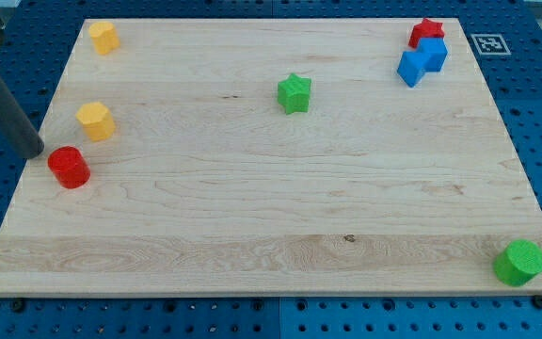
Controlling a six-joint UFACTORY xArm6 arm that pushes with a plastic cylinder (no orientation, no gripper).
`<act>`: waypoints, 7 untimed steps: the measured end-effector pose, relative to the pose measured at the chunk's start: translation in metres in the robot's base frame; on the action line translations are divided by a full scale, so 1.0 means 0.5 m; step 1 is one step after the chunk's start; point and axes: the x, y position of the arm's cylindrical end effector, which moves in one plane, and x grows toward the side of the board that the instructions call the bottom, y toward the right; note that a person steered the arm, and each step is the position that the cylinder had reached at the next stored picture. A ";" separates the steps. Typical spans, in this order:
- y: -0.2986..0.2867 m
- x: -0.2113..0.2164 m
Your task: Push the red circle towards the group of the blocks
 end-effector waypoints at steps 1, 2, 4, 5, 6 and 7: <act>-0.006 0.022; 0.020 0.034; 0.069 0.049; 0.109 0.060; 0.152 0.078; 0.212 0.084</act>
